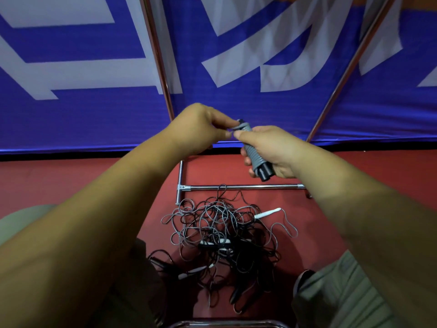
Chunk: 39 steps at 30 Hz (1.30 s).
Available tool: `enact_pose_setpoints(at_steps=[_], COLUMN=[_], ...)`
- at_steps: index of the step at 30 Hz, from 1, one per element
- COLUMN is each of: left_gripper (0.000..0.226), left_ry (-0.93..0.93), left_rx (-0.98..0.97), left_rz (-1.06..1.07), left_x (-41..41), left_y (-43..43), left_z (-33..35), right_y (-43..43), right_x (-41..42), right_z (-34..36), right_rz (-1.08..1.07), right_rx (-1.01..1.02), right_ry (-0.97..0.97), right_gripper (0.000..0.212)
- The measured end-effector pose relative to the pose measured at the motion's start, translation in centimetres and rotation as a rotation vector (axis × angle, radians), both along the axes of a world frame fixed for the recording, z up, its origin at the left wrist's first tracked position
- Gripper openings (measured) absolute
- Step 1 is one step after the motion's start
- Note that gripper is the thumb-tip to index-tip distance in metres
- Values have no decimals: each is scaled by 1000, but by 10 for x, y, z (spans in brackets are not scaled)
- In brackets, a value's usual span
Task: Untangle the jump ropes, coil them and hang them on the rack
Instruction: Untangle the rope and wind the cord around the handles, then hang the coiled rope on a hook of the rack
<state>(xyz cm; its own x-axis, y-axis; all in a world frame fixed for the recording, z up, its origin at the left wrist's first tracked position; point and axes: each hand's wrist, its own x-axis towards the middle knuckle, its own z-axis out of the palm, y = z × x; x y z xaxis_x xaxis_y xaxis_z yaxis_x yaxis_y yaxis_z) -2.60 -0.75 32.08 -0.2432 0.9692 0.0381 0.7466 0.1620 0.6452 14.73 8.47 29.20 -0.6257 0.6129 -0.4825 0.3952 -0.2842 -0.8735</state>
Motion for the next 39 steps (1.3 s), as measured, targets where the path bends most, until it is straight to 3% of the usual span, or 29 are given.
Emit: enact_pose_setpoints(at_steps=[2, 6, 11, 15, 17, 20, 24, 29, 34, 39], left_gripper=[27, 32, 20, 8, 6, 10, 13, 34, 30, 39], left_ry=[-181, -356, -908, -1300, -1426, -1537, -1542, -1503, -1465, -1359], left_rx=[20, 47, 96, -5, -39, -15, -2, 41, 99, -9], left_rz=[73, 61, 216, 482, 538, 559, 527, 426, 439, 313], left_x=[-2, 5, 20, 26, 25, 24, 28, 32, 35, 34], left_y=[0, -2, 3, 11, 13, 13, 11, 11, 12, 8], left_z=[-1, 1, -8, -17, -21, -27, -27, -26, -21, -18], right_y=[0, 4, 2, -2, -6, -10, -10, -13, -13, -11], right_x=[-1, 2, -2, -4, -3, -2, -3, -8, -8, -6], right_z=[5, 10, 9, 9, 6, 3, 3, 2, 3, 2], right_rz=[-21, -72, -174, -163, -123, -92, -93, -128, -159, -192], right_rx=[-46, -135, 21, 416, 550, 561, 495, 408, 309, 266], right_ry=[73, 118, 136, 24, -30, -40, 16, 31, 47, 95], right_gripper=[37, 63, 46, 37, 32, 25, 20, 28, 31, 31])
